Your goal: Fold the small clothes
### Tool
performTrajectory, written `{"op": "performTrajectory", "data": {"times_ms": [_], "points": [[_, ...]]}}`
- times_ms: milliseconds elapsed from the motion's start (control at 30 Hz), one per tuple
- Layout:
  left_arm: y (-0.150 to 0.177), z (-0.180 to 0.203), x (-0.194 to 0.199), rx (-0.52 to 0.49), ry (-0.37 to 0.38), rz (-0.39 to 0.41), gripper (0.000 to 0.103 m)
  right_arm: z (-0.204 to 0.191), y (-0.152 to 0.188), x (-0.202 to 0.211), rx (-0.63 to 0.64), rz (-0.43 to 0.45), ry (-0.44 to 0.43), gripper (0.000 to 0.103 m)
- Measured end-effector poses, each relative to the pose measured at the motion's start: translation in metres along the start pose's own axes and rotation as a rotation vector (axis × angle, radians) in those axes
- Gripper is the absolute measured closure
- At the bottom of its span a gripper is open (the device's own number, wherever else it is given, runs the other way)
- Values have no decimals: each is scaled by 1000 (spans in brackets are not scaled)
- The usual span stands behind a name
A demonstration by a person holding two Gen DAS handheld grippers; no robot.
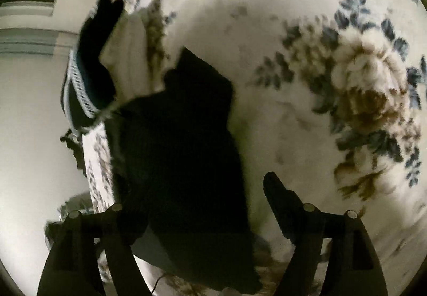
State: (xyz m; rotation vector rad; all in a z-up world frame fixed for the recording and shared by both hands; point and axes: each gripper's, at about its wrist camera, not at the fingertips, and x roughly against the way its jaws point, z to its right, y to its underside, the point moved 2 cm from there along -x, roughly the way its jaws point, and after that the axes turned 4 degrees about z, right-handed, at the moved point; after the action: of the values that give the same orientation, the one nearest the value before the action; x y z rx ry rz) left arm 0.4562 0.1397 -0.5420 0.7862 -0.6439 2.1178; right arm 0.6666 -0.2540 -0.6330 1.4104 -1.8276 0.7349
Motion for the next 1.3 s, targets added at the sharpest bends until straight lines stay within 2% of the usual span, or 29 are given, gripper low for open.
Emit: {"op": "performTrajectory", "data": {"times_ms": [33,167,200,267,333,433,500,533,567,600,633,700,733,867,933,1000,1033,1067,1100,1133,1167,1200,1267,1300], "points": [[18,-12,4,49,16,-14,29,5,-2,-6,0,-28,-15,12],[83,-46,-6,246,85,-68,28,18,-19,-28,9,-115,-97,7],[97,-49,-17,271,116,-81,28,19,-23,-35,9,-139,-121,5],[110,-43,-38,271,132,-91,28,17,-33,-49,18,-185,-176,5],[111,-33,-65,270,184,-88,28,11,-38,-65,42,-237,-214,5],[94,-17,-90,260,203,-17,28,2,-41,-91,70,-306,-234,5],[82,-11,-99,276,178,45,30,-4,-43,-102,86,-315,-239,3],[77,-11,-101,297,158,64,36,-8,-44,-106,95,-313,-240,3],[73,-11,-101,313,152,79,54,-11,-44,-108,95,-299,-241,4],[70,-9,-99,308,145,86,62,-13,-44,-108,86,-284,-255,10],[68,-8,-96,295,135,85,67,-15,-42,-108,83,-268,-275,35],[62,-5,-85,278,146,72,73,-15,-31,-107,87,-245,-232,66],[57,-3,-79,261,145,60,74,-13,-24,-103,74,-223,-234,74],[27,-6,-42,176,127,15,77,-2,27,-66,-21,-167,-252,81],[11,-16,-25,139,132,-33,77,2,74,-43,-64,-158,-240,82],[-6,-22,-18,87,117,-107,76,4,137,-22,-121,-158,-228,83],[-12,-23,-19,42,103,-161,72,4,169,-14,-143,-161,-220,83],[-13,-25,-22,7,79,-207,63,4,209,-6,-167,-170,-198,83],[-12,-28,-28,-14,62,-250,59,3,235,-4,-176,-179,-185,83],[-9,-31,-37,-30,45,-299,50,2,260,-4,-189,-194,-177,83],[-5,-34,-43,-47,21,-328,45,3,285,-12,-207,-215,-156,82],[-3,-36,-49,-64,-10,-342,45,6,295,-16,-216,-215,-132,81],[-1,-40,-53,-63,-7,-336,42,19,306,-26,-257,-205,-90,73],[-1,-40,-50,-59,-12,-320,42,24,307,-29,-285,-218,-77,59]]}}
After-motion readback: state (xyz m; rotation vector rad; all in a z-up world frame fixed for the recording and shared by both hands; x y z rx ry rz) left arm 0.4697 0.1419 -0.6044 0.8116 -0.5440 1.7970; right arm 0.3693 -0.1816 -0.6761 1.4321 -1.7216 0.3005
